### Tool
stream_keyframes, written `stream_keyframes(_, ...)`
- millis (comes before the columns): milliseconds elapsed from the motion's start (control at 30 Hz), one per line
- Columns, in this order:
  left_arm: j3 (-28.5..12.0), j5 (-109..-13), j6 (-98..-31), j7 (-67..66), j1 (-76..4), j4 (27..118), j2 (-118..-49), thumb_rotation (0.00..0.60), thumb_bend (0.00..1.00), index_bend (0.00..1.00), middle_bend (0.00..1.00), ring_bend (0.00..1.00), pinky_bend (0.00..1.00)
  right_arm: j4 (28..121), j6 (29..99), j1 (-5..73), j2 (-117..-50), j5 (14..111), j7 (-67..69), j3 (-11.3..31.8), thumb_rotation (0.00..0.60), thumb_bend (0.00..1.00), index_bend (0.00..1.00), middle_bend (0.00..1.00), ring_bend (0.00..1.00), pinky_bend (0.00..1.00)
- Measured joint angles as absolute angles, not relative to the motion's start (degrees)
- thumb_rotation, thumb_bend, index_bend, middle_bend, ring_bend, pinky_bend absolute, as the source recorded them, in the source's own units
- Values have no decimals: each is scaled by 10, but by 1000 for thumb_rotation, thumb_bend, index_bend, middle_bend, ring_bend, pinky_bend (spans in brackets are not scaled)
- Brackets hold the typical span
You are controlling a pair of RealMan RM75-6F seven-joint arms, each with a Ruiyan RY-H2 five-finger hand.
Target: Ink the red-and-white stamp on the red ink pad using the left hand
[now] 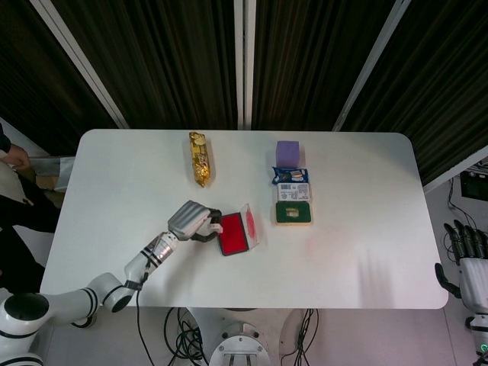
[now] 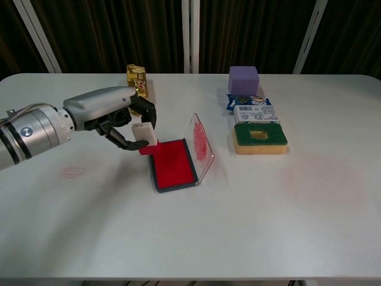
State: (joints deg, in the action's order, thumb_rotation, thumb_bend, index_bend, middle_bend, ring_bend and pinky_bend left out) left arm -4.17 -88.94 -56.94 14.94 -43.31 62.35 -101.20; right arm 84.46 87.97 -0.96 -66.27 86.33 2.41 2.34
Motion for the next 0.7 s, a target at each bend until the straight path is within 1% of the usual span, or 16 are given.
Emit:
stream_keyframes(167,-60,-872,-550,129,-453,614,-1042,600,344,659,656,969,1000,845,878,-10,-662,863,24,22,600,341,0,0,0,0)
stream_keyframes(300,-68,-865,-534,109,-473,589,-1067,600,345,659,656,972,1000,845,879,-12,-662,862,25,22,600,340,0,0,0,0)
stream_keyframes(700,-62,-856,-502,86,-496,534,-1104,600,347,659,656,972,1000,837,875,-12,-663,859,33,23,600,342,0,0,0,0)
